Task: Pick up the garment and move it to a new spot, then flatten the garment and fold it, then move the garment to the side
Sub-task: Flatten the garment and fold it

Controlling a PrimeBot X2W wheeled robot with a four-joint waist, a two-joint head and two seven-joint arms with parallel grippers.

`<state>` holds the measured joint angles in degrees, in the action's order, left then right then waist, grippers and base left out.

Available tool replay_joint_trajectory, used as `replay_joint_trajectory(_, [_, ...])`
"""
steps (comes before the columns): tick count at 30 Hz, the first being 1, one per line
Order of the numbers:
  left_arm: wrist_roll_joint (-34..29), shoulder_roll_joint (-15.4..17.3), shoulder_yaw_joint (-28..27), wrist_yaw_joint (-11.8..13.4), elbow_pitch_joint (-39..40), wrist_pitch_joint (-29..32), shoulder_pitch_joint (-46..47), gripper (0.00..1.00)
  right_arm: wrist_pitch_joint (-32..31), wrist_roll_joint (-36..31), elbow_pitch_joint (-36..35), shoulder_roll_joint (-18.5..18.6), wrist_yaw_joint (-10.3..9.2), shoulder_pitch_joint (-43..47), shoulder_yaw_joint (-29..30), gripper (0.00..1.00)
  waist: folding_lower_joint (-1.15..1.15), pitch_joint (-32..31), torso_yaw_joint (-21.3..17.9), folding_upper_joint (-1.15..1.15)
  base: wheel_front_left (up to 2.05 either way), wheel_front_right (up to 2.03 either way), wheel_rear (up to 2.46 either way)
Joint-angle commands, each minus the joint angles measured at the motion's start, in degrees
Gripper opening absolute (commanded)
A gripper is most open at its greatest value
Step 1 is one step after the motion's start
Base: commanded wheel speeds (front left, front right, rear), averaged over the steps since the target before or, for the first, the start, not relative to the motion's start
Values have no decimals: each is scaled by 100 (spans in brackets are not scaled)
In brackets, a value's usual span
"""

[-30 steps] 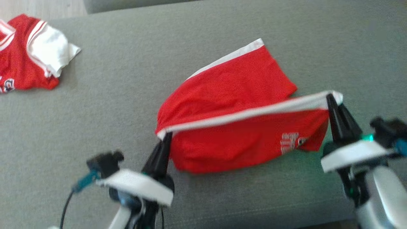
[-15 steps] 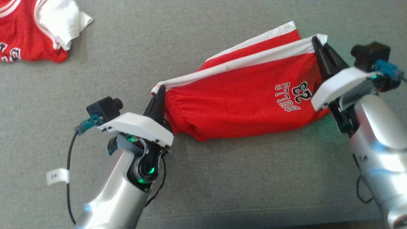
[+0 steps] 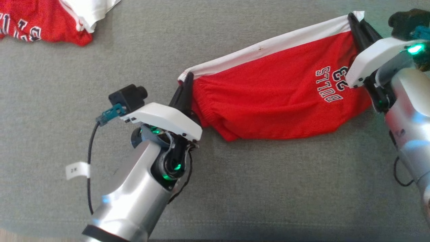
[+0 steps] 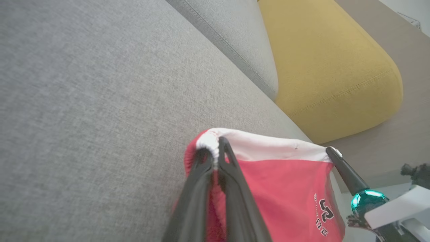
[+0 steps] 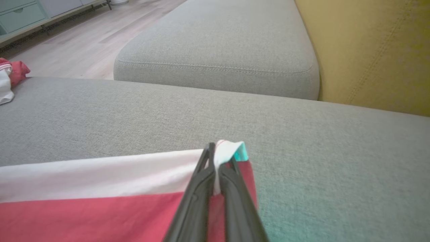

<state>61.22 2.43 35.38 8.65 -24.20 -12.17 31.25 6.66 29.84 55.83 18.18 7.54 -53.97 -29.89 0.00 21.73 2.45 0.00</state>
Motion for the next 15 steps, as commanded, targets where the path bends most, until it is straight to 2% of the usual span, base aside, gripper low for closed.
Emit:
replay_joint_trajectory(1, [59, 45, -37, 35, 129, -101, 216, 0, 74, 89, 10, 41, -5, -183, -185, 0, 0, 49, 81, 0, 0, 0, 0])
replay_joint_trajectory(3, [108, 45, 89, 41, 124, -134, 249, 0, 77, 172, 136, 56, -5, -288, -329, 0, 0, 72, 129, 0, 0, 0, 0])
replay_joint_trajectory(4, [130, 45, 148, 48, 125, -148, 264, 0, 82, 211, 200, 64, -5, -335, -396, 4, 0, 80, 149, 0, 0, 0, 0])
replay_joint_trajectory(5, [127, 45, 219, 47, 129, -160, 285, 0, 97, 250, 260, 76, -5, -377, -455, 27, 0, 87, 170, 0, 0, 0, 0])
replay_joint_trajectory(6, [130, 45, 281, 46, 142, -172, 301, 1, 106, 297, 323, 89, -5, -411, -503, 45, 0, 93, 195, 0, 0, 0, 0])
replay_joint_trajectory(7, [125, 45, 341, 38, 164, -185, 315, 37, 125, 343, 379, 101, -5, -439, -546, 87, 0, 94, 218, 0, 0, 0, 0])
replay_joint_trajectory(8, [105, 45, 397, 29, 190, -197, 327, 69, 151, 395, 425, 113, -5, -463, -582, 100, 0, 92, 242, 0, 0, 0, 0])
replay_joint_trajectory(9, [70, 45, 445, 25, 217, -209, 332, 99, 168, 450, 461, 121, -5, -479, -626, 100, 0, 88, 261, 0, 0, 0, 0])
replay_joint_trajectory(15, [-213, 96, 594, 30, 458, -248, 225, 100, 233, 727, 481, 246, -5, -553, -908, 100, 0, 44, 313, 0, 0, 0, 0])
